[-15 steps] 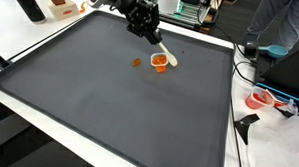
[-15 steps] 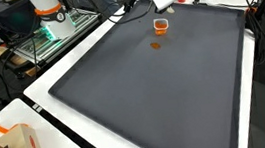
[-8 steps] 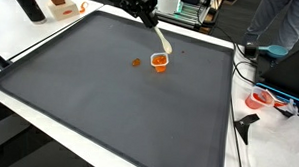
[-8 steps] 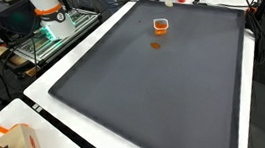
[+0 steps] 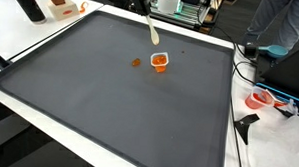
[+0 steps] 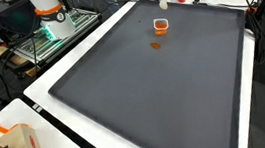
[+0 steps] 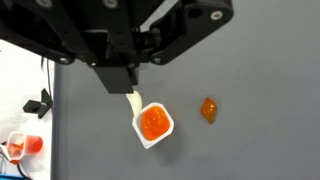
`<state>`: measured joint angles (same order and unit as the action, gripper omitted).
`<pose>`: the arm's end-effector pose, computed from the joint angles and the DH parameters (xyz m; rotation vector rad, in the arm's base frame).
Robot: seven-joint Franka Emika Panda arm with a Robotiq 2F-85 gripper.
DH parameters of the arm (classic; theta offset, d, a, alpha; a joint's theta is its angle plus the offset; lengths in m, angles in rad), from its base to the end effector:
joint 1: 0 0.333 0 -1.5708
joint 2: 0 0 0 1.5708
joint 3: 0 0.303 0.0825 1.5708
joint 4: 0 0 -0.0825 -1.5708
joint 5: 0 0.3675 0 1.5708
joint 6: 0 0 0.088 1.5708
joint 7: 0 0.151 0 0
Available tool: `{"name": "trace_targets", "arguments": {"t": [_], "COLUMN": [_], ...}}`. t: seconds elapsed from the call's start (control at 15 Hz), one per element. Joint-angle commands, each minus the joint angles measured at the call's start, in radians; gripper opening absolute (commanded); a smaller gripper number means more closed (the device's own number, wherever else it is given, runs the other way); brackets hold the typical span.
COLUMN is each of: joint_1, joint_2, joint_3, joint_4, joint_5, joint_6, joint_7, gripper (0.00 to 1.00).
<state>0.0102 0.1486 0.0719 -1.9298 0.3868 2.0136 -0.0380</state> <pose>0.5644 0.0830 0.3645 -2.7859 0.0826 0.1016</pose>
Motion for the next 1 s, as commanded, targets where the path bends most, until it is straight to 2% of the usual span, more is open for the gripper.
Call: {"name": "trace_targets", "arguments": {"t": [0.0, 0.8, 0.87, 0.93], "joint_1": [0.028, 0.068, 0.059, 0.061], "joint_2": [-0.015, -0.016, -0.003, -0.003], "joint_3": [-0.007, 0.001, 0.002, 0.002], "joint_4": [0.015, 0.045, 0.049, 0.049], "joint_5": [-0.106, -0.234, -0.198, -0.204], "joint_6": [-0.042, -0.057, -0.044, -0.044], "joint_7": [0.088, 0.147, 0.118, 0.118], "gripper": [0.03, 0.03, 0.12, 0.12]}}
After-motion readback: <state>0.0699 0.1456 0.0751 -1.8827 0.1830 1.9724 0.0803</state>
